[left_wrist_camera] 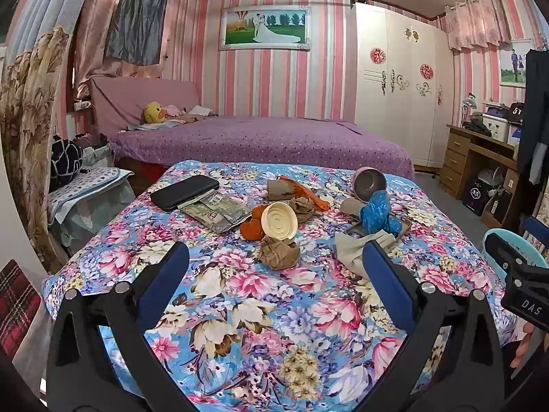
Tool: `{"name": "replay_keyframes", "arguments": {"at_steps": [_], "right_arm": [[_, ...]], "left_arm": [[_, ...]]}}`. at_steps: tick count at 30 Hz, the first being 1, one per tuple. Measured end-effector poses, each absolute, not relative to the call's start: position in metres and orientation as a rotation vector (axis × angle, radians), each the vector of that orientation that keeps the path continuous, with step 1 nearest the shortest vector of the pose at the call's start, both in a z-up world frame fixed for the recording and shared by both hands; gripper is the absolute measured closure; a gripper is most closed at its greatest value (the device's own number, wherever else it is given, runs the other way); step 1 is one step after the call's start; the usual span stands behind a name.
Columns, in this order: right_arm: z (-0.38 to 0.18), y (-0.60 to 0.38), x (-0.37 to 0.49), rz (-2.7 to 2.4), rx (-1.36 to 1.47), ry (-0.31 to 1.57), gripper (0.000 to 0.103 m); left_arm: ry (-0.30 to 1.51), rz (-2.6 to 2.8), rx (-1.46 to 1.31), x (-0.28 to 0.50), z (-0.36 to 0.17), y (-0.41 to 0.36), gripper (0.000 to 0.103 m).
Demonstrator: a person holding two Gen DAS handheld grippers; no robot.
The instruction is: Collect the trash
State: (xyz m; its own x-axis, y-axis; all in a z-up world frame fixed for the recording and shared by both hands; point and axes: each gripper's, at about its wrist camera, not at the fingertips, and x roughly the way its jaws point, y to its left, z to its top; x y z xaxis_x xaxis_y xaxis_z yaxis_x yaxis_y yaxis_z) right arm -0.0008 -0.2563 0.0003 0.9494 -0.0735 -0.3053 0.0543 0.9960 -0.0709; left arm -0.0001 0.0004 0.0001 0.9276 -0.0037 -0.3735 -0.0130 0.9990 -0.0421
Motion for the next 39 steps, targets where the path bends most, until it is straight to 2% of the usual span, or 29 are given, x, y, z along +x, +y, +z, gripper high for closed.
{"name": "replay_keyframes", "arguments": {"at_steps": [39], "right_arm": [[-0.0011, -0.2593, -0.0003, -0.068, -0.060, 0.312, 0.004]], "left_arm": [[0.388, 0.007, -0.029, 0.0024, -0.0005, 0.0001, 0.005]]}}
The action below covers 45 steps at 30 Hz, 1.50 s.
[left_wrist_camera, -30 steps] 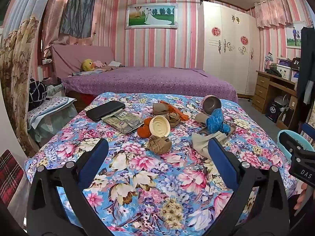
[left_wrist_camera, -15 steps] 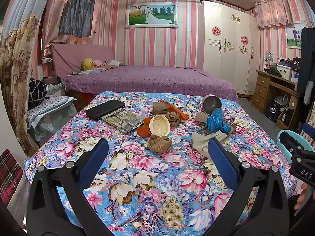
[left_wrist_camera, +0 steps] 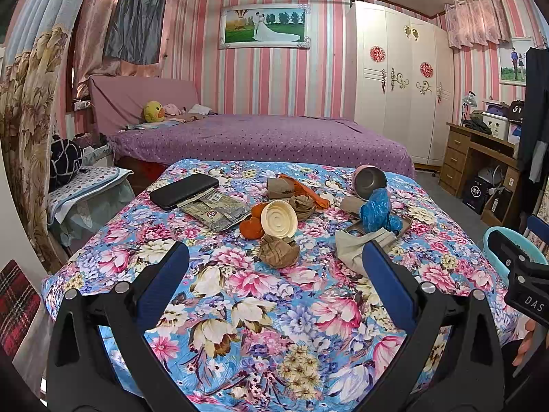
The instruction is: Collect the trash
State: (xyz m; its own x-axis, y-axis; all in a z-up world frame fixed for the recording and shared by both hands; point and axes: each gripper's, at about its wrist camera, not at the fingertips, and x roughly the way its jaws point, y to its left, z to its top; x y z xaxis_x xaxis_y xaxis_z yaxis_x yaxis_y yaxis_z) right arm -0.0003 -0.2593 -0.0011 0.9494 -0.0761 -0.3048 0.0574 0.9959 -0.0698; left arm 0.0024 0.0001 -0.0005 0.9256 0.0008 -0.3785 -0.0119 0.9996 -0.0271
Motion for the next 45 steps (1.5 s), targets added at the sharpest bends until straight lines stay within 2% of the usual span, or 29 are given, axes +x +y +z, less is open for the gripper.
{"name": "replay_keyframes", "arguments": {"at_steps": [45], "right_arm": [[-0.0056, -0.2582, 0.0016, -0.081, -0.053, 0.318, 0.004]], "left_arm": [[0.392, 0.006, -0.027, 0.0014, -0.0021, -0.0031, 0.005]]}}
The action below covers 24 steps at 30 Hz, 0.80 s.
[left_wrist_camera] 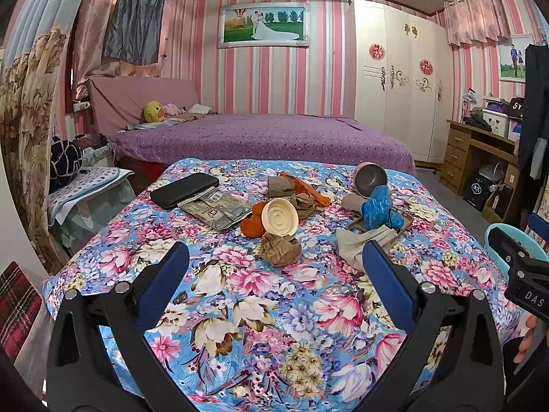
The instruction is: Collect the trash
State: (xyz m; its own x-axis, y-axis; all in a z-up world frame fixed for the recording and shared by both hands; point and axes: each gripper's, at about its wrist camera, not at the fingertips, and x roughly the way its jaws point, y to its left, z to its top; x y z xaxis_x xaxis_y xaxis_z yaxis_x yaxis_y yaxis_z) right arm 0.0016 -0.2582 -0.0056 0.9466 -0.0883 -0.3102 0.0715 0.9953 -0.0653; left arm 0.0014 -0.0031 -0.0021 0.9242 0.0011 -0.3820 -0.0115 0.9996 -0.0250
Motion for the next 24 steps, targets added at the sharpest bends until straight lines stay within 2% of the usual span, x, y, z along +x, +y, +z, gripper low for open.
{"name": "replay_keyframes", "arguments": {"at_steps": [24], "right_arm": [[-0.0077, -0.2593, 0.0042, -0.093, -0.053, 0.325, 0.004]], "left_arm": [[0.407, 0.010, -0.020, 0.0038, -0.0101, 0.0046, 0.005]]}}
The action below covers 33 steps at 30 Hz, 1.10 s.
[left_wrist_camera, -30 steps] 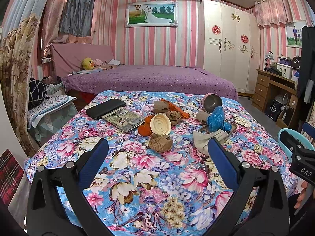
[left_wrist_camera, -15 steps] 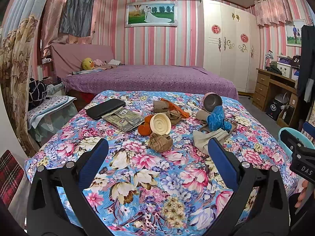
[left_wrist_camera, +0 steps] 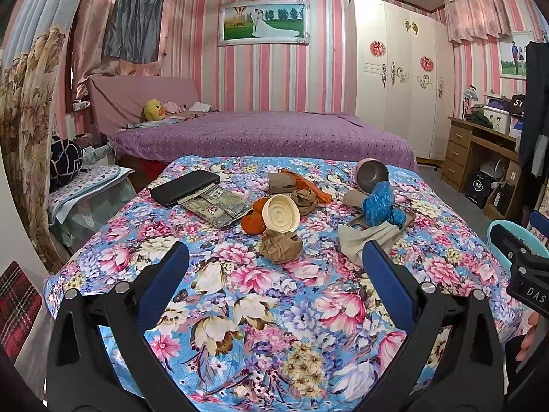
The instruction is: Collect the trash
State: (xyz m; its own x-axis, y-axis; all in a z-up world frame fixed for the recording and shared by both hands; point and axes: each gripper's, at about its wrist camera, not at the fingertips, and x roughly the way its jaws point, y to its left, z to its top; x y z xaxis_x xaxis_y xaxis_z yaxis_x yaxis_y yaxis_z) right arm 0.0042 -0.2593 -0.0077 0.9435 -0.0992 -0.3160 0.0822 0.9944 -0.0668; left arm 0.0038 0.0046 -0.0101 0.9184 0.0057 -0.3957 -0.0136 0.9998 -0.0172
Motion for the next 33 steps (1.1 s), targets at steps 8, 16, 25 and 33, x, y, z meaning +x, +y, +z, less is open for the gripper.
{"name": "replay_keyframes", "arguments": {"at_steps": [8, 16, 25, 33], "right_arm": [[-0.001, -0.268, 0.009, -0.103, -0.022, 0.324, 0.004], [0.017, -0.272, 0.020, -0.111, -0.009, 0.311, 0.004], [0.022, -0.276, 0.043, -0.115, 0.018, 0.347, 0.004], [0.026, -0.279, 0.077, -0.131, 0.037, 0.369, 0.004]], "left_arm": [[0.419, 0.020, -0.041, 0.014, 0.001, 0.009, 0.005], [0.401, -0.002, -0.010, 0.033, 0.025, 0.010, 0.005], [0.405, -0.028, -0.013, 0.066, 0.034, 0.012, 0.005], [0.462, 0.021, -0.017, 0.088, 0.013, 0.034, 0.005]]}}
